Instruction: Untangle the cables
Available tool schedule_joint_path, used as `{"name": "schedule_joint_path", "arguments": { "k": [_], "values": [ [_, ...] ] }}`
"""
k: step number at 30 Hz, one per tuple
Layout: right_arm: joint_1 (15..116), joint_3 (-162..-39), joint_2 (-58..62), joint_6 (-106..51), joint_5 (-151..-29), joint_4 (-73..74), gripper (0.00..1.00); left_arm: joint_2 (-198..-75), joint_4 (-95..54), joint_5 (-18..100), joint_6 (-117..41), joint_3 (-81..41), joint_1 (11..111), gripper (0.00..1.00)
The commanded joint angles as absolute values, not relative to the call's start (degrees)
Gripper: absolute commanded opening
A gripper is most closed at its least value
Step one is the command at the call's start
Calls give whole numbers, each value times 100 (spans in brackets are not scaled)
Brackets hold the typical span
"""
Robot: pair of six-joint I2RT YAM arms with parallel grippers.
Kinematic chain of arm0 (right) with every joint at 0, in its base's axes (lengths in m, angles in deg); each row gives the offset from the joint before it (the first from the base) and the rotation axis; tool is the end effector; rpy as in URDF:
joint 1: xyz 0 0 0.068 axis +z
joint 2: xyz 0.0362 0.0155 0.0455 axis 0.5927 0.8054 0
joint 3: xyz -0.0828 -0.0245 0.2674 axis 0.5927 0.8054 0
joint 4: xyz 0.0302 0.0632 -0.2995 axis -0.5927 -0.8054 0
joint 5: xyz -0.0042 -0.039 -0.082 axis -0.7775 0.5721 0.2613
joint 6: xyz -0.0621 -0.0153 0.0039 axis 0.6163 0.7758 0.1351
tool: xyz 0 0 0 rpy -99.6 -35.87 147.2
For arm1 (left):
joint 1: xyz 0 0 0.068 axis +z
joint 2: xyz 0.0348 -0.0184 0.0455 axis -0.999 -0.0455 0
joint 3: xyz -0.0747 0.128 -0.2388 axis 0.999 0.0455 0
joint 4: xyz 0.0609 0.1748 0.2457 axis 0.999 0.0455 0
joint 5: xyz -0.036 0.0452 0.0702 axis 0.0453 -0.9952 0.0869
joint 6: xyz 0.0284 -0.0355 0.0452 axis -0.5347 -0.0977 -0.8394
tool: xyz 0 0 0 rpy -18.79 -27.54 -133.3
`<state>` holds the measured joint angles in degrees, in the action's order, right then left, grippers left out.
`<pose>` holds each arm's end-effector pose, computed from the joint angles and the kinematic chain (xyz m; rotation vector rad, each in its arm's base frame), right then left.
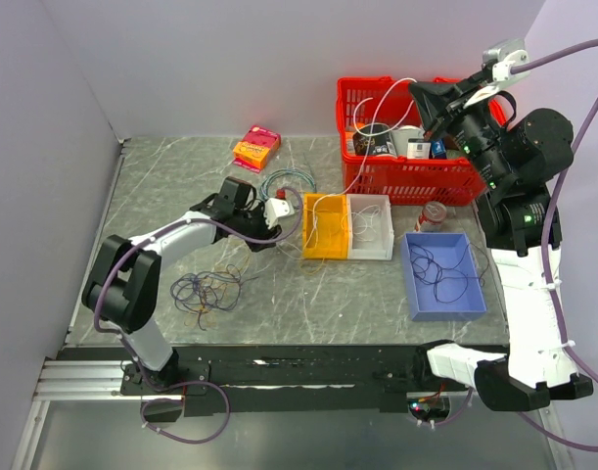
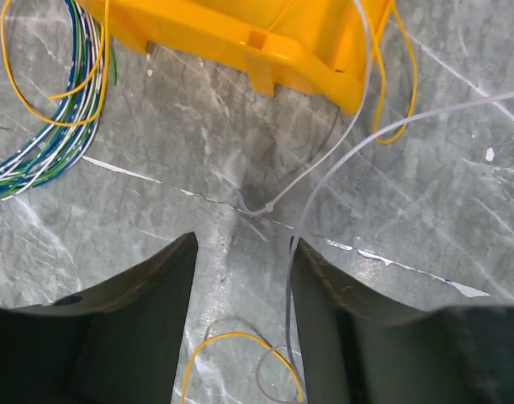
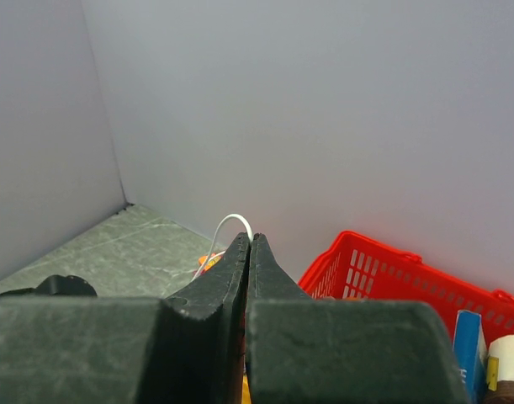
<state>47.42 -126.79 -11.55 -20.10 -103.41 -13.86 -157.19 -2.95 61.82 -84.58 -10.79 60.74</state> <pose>0.2297 0.0635 0.6198 -0.4526 1.1832 0.3845 0.3513 -0.2035 0.1871 1.4011 1.8786 -0.5382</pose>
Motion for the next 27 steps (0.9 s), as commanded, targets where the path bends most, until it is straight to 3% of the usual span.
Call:
{"name": "schedule_joint_path", "arguments": {
  "k": [1,5,11,16,20,27],
  "values": [
    [4725,-12879,-1261,-2088,-10410,-1138,0,-15788,-217,6115,-8645,-1309,6059,47],
    [4725,-12852,-1261,-2088,-10367,-1156,0,-15579,-103,6282,-8505,-1318,6059,1],
    [4716,-12414,-1480,-1939,-9875,-1147,0,-14544,-208,6975,-7276,-1344,6523,1],
    [4716,-11342,-1885,-1833,-9215,-840,0,-13435,-288,7468,-6098,-1765,7481,1],
    [4716,-10587,-2026,-1851,-9048,-804,0,-13214,756,7389,-5640,-3159,8026,1],
    [4707,-9654,-2053,-1956,-8907,-778,0,-13108,1206,7662,-4623,-4849,8922,1]
  ]
}}
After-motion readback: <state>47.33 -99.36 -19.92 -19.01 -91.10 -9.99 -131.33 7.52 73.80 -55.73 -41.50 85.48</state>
